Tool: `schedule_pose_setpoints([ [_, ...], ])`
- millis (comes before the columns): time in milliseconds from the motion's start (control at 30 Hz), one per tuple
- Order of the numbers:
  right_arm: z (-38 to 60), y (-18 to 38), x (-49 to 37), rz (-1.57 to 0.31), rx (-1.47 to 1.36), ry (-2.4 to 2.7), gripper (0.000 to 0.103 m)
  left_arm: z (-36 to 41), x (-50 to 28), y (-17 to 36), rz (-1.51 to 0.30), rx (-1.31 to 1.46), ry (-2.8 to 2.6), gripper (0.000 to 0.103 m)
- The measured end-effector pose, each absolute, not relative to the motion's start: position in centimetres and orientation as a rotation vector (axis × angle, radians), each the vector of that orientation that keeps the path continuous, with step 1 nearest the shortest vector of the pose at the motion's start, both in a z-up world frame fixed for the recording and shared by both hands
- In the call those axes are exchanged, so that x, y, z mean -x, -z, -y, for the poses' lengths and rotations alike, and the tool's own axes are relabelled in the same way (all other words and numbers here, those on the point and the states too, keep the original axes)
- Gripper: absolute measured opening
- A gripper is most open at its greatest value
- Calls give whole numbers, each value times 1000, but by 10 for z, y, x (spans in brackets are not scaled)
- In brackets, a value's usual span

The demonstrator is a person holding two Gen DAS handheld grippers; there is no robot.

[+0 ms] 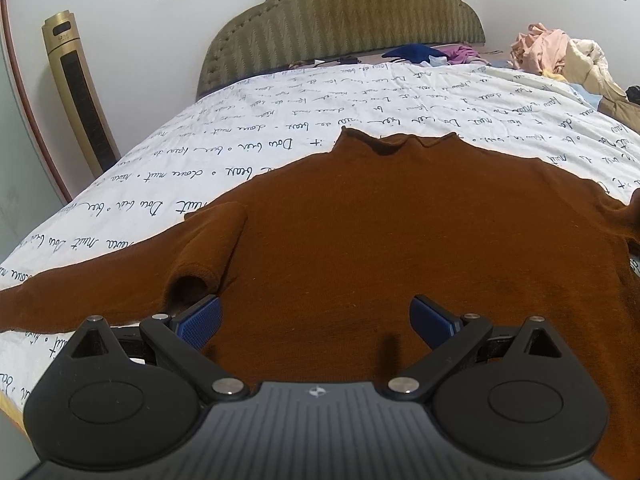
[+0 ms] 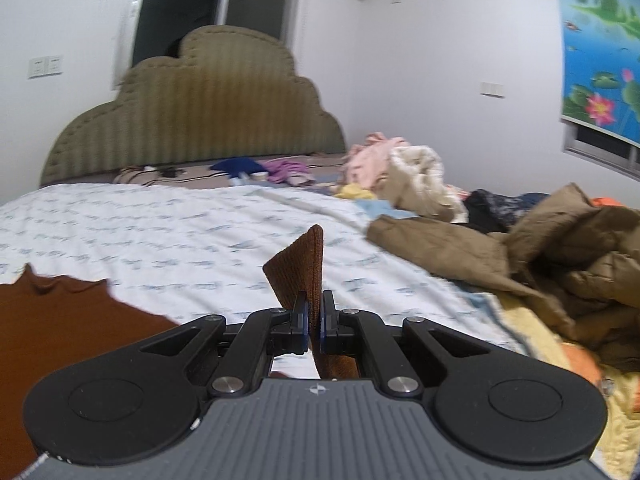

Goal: Fold small clothes
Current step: 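Lift the cuff with the right gripper and fold the sleeve across the sweater body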

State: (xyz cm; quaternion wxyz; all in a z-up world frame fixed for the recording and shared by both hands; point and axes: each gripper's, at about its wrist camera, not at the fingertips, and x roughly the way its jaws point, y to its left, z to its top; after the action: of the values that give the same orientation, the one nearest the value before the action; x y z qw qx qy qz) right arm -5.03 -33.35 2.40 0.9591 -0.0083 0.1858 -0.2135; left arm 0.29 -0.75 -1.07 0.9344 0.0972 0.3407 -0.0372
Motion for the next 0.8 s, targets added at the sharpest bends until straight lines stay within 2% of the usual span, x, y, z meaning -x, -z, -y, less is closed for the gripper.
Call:
schedule_pose_setpoints([
  [533, 217, -35, -17, -393, 60, 191, 6, -9, -3, 10, -706, -175, 54, 101],
  [800, 138, -24, -64, -458, 74, 42, 6, -38, 1, 5, -705, -136, 18, 101],
])
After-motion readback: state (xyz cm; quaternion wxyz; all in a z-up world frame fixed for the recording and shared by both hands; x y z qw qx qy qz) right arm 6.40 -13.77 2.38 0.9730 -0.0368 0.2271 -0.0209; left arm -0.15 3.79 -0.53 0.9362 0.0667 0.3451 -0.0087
